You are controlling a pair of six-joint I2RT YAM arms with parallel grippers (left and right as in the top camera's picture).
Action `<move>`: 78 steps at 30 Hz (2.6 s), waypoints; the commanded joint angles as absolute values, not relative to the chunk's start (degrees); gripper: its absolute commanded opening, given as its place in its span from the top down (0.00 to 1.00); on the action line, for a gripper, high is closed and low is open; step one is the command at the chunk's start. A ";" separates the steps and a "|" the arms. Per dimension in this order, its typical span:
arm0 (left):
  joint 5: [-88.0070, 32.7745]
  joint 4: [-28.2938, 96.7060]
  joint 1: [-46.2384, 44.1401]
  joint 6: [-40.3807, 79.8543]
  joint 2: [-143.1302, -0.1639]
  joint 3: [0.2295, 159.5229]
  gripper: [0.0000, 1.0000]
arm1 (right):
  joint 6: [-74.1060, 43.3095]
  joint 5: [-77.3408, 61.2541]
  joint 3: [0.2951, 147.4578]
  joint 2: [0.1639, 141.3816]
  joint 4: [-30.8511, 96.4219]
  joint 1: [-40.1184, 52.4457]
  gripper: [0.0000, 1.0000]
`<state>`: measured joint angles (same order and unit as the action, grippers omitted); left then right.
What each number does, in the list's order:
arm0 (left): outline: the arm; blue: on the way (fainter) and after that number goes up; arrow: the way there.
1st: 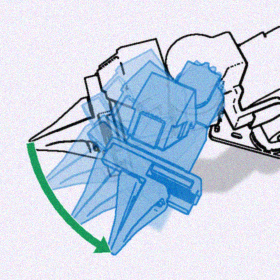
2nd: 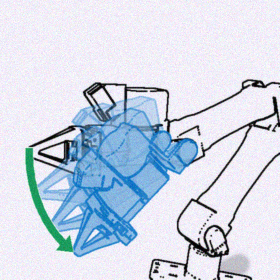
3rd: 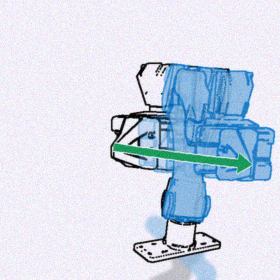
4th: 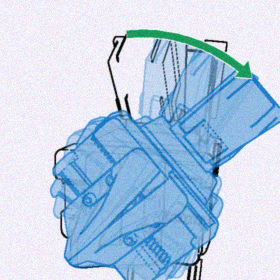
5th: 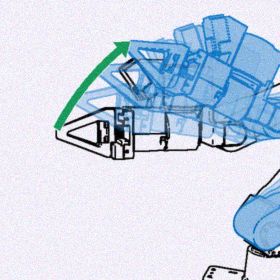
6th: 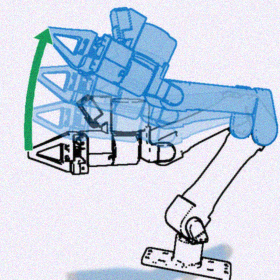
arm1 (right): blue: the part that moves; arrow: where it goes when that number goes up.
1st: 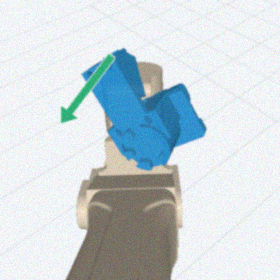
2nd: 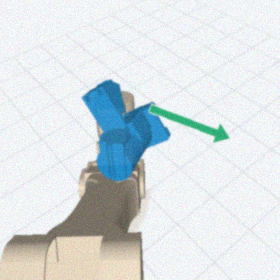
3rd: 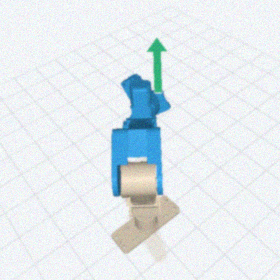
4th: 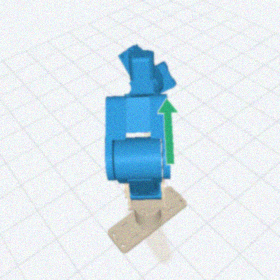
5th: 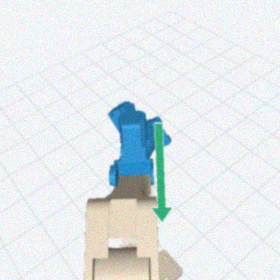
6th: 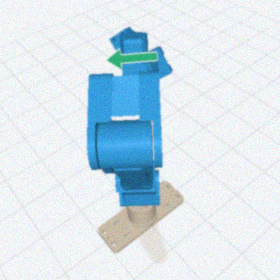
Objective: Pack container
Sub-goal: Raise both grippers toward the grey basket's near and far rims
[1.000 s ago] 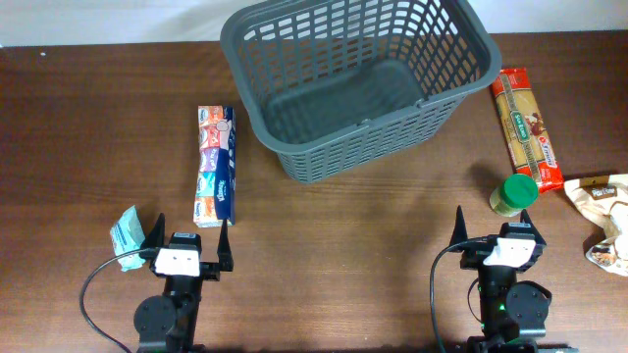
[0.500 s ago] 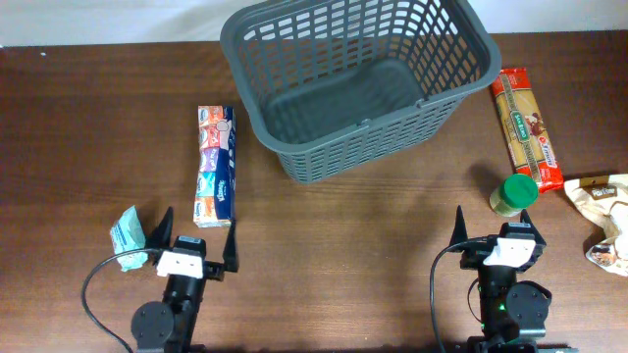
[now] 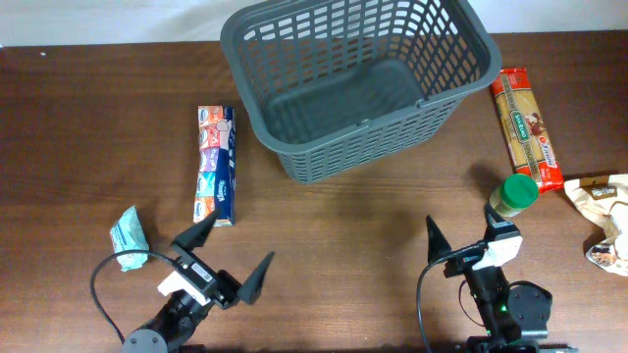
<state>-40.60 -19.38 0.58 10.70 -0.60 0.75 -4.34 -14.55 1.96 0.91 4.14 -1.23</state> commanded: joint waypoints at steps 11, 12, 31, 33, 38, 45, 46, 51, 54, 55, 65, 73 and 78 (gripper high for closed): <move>-68.49 -19.27 0.91 25.89 -9.91 14.26 0.01 | 3.05 -14.28 36.14 18.31 15.70 -0.82 0.01; -69.91 -19.27 0.91 25.89 -11.07 15.70 0.01 | 3.03 -14.33 40.16 21.43 19.05 -0.80 0.01; -69.95 -20.45 0.91 37.65 -17.56 22.57 0.01 | 2.96 -23.57 87.13 54.37 61.82 -0.80 0.01; -68.62 -19.40 0.91 37.87 -18.37 23.55 0.00 | 2.96 -23.07 87.15 54.78 62.48 -0.82 0.01; -62.24 -5.52 0.91 28.88 -22.17 31.83 0.00 | -3.81 -10.17 89.47 56.69 65.69 -0.80 0.01; -44.88 28.38 -1.34 9.32 -32.36 54.78 0.00 | -4.89 -4.34 106.80 66.30 76.14 -0.80 0.01; -43.72 30.50 -2.42 8.29 -34.33 58.11 0.00 | -4.60 -5.06 109.82 68.12 77.47 -0.80 0.01; -33.95 40.03 -11.07 7.81 -44.05 71.20 0.00 | -0.64 -15.73 124.40 78.78 83.02 -0.80 0.01; -21.74 46.92 -21.71 7.84 -51.11 77.34 0.01 | -0.21 -17.58 132.11 85.38 85.67 -0.80 0.01; -17.74 48.58 -25.15 7.90 -53.04 78.78 0.00 | -0.21 -17.61 133.67 86.72 86.24 -0.80 0.01; 25.61 58.83 -51.55 11.92 -67.68 91.24 0.01 | 2.61 -18.20 138.65 92.16 96.31 -0.80 0.01; 16.80 58.76 -53.47 11.94 -72.95 91.22 0.00 | 2.59 -17.19 138.65 92.27 96.12 -0.80 0.01; 21.02 60.10 -53.47 13.96 -76.44 91.22 0.00 | 2.59 -14.72 138.65 92.27 94.56 -0.80 0.01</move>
<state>18.06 59.27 -53.25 11.40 -74.61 90.13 1.91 -16.86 137.53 92.58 95.61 -1.23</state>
